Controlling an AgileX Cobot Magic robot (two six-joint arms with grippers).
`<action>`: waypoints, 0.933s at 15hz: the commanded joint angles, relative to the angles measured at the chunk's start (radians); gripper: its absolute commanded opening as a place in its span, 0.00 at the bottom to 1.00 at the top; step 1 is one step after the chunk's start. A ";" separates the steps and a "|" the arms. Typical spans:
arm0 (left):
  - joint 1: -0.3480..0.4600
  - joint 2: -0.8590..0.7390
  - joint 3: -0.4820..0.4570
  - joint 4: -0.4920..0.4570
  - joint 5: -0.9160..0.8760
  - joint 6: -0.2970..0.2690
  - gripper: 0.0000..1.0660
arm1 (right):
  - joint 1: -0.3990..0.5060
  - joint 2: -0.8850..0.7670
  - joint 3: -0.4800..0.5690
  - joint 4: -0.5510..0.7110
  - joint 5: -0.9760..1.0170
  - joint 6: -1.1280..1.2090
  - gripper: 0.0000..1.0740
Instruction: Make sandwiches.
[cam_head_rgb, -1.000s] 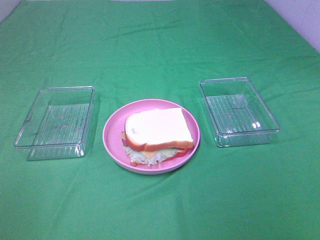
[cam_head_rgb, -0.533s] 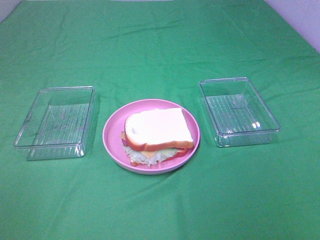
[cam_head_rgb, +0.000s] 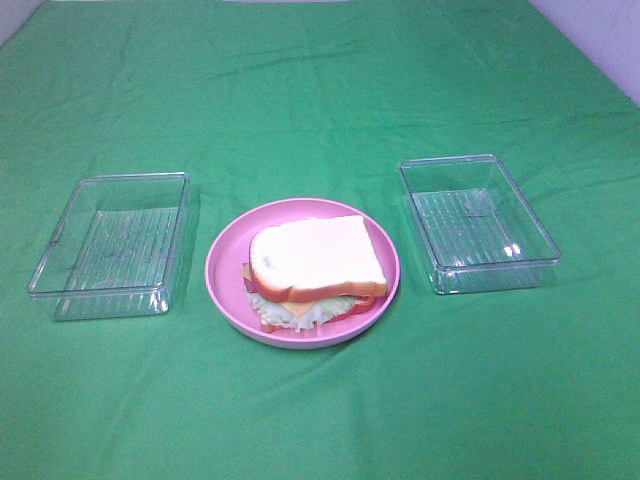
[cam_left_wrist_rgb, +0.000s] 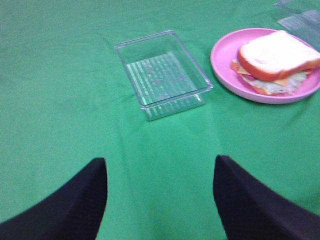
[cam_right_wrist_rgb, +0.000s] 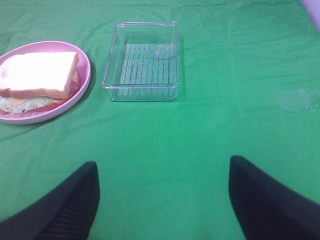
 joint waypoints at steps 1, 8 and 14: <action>0.146 -0.008 0.002 0.004 -0.011 -0.005 0.57 | -0.006 -0.012 0.002 0.000 -0.013 0.003 0.65; 0.166 -0.028 0.002 0.002 -0.011 -0.003 0.57 | -0.006 -0.007 0.002 0.000 -0.013 0.003 0.65; 0.166 -0.024 0.002 0.002 -0.011 -0.002 0.57 | -0.006 -0.007 0.002 0.000 -0.013 0.003 0.65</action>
